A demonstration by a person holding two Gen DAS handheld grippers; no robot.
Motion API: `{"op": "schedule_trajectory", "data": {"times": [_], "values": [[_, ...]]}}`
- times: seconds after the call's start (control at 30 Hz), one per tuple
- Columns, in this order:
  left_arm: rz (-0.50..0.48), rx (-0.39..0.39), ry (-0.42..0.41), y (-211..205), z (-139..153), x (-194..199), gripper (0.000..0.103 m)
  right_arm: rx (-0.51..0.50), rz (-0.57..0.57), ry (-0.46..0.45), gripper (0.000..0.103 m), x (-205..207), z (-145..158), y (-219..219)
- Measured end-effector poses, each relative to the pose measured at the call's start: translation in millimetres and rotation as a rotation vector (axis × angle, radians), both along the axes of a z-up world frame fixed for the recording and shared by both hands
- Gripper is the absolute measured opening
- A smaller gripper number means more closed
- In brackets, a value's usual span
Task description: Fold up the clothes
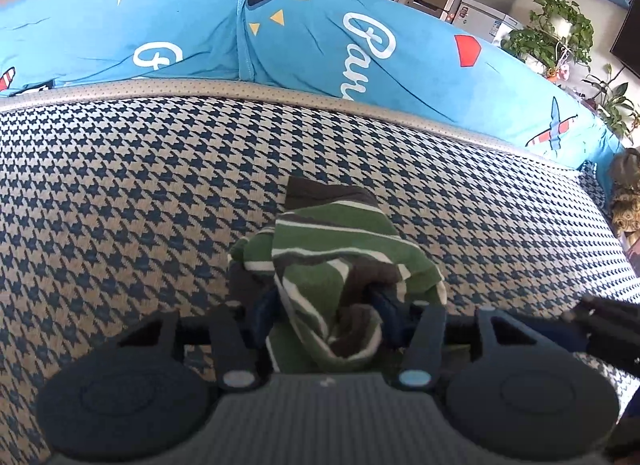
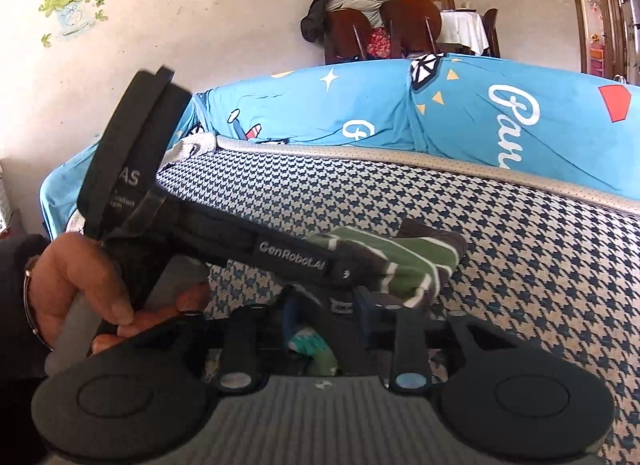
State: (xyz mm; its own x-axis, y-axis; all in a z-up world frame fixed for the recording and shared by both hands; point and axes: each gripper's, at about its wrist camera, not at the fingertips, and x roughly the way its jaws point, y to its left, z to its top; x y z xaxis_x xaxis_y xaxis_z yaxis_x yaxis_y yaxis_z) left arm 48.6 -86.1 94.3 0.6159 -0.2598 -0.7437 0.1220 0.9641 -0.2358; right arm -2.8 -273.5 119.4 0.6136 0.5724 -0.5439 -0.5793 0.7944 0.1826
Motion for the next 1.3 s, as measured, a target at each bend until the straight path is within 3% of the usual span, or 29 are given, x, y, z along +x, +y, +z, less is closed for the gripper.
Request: {"op": "schedule_trajectory", "data": {"times": [0.03,0.07,0.2,0.33,0.43,0.63,0.87,1.07,1.2,1.3], "values": [[0.012,0.006,-0.008,1.1,0.8,-1.2,0.044,0.002,-0.021,-0.002,0.065,-0.5,2.9,-6.3],[0.023,0.016,-0.016,2.1,1.5,-2.3,0.042,0.003,-0.042,-0.002,0.067,-0.9,4.9,-12.1],[0.077,0.071,-0.042,9.6,3.4,-6.4,0.042,0.005,-0.168,0.042,0.067,3.7,4.0,-31.5],[0.149,0.102,-0.046,23.6,3.6,-10.9,0.043,0.066,-0.305,0.186,0.067,9.2,-10.0,-44.4],[0.212,0.099,-0.029,39.0,1.5,-15.9,0.044,0.135,-0.339,0.275,0.067,10.8,-19.9,-45.8],[0.302,0.146,0.0,63.4,-8.3,-30.6,0.046,0.188,-0.29,0.318,0.068,13.4,-31.3,-22.0],[0.423,0.175,0.041,93.3,-18.7,-49.4,0.046,0.149,-0.173,0.282,0.068,12.7,-36.8,19.4],[0.468,0.122,-0.013,109.6,-6.7,-60.3,0.061,0.117,-0.112,0.258,0.069,4.6,-39.9,40.8],[0.442,0.066,-0.089,108.6,5.7,-68.0,0.079,0.099,-0.066,0.25,0.069,-1.6,-43.3,53.0],[0.404,0.049,-0.153,102.2,14.0,-71.5,0.083,0.082,-0.027,0.244,0.069,-6.3,-45.6,62.8]]}}
